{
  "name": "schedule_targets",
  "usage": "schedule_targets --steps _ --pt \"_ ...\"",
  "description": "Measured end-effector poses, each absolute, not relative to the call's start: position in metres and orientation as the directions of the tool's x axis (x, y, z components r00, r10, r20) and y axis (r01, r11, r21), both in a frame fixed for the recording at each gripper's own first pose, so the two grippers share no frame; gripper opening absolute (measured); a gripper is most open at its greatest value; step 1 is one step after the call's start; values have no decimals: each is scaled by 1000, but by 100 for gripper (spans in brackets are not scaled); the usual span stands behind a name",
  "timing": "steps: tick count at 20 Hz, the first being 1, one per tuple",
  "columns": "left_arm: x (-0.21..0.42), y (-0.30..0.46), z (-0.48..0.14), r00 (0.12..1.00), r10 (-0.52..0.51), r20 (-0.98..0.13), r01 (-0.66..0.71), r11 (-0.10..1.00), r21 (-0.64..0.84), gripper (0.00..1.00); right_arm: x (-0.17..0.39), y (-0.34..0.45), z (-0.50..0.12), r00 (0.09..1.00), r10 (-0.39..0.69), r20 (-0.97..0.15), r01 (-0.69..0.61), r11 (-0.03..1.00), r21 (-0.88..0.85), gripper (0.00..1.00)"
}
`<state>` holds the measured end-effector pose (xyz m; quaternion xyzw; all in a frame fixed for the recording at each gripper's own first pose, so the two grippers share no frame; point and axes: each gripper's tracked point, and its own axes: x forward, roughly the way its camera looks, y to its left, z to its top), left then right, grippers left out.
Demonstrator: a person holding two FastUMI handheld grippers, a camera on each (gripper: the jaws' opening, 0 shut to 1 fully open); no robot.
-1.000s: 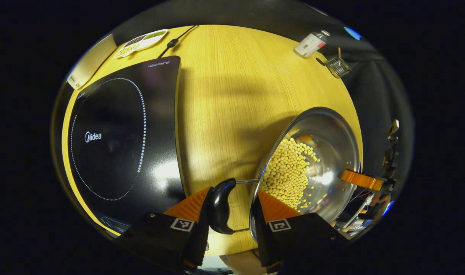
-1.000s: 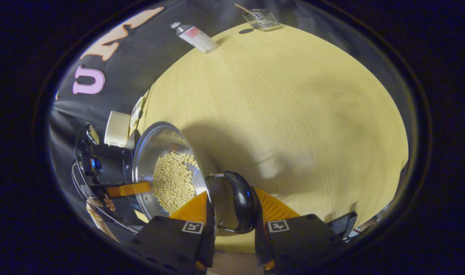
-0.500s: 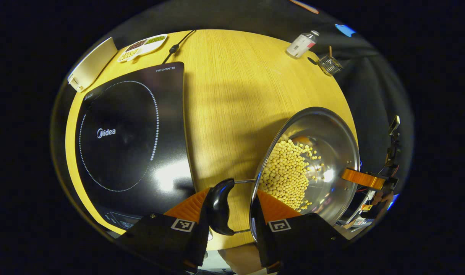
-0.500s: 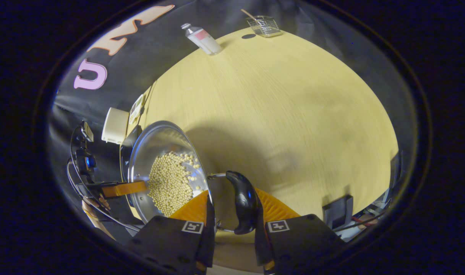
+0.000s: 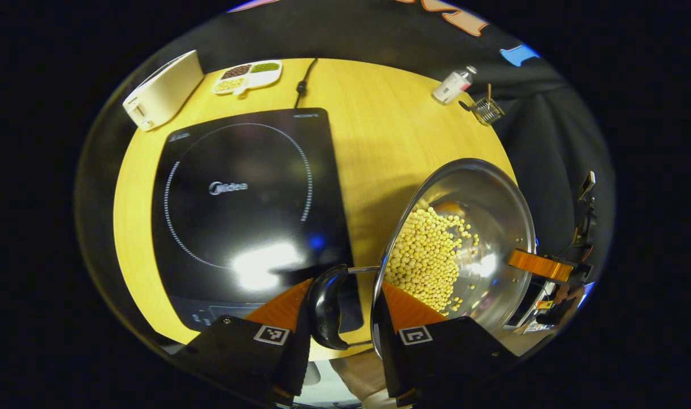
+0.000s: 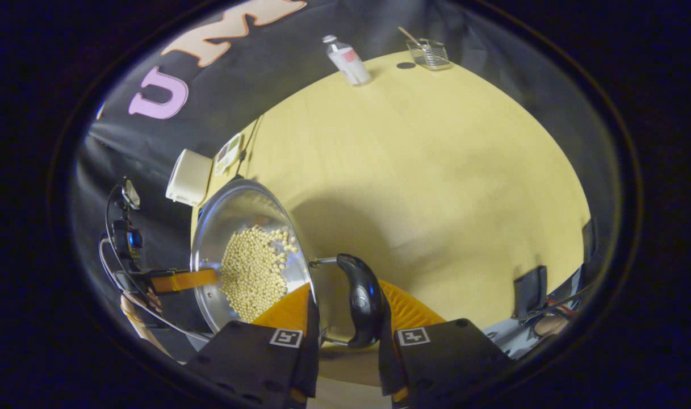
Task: First push the handle of the pot to place it horizontally, then grasp the pot with both hands and set it on the induction cooktop.
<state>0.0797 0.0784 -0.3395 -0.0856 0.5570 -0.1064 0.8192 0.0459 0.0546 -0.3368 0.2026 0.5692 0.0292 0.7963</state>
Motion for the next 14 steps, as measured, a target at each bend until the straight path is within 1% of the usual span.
schedule_targets --steps 4,5,7,11,12,13,14 --pt "79 127 -335 380 -253 -890 55 966 -251 55 56 102 -334 355 291 -888 152 920 362 46" --pt "79 138 -335 382 -250 -890 48 967 -251 58 59 112 -334 356 290 -888 140 923 358 46" --pt "83 160 -336 390 -246 -887 31 967 -254 55 68 132 -334 361 290 -886 127 926 355 46" --pt "95 203 -336 413 -223 -883 18 971 -237 56 86 175 -339 358 295 -886 116 927 356 46" --pt "101 213 -337 420 -215 -882 13 973 -231 56 92 186 -340 357 298 -885 114 927 358 39" --pt "105 223 -337 428 -205 -880 9 975 -223 55 99 195 -343 358 301 -884 110 926 360 46" --pt "109 235 -338 434 -195 -880 1 976 -216 55 106 206 -346 355 302 -885 108 927 360 46"
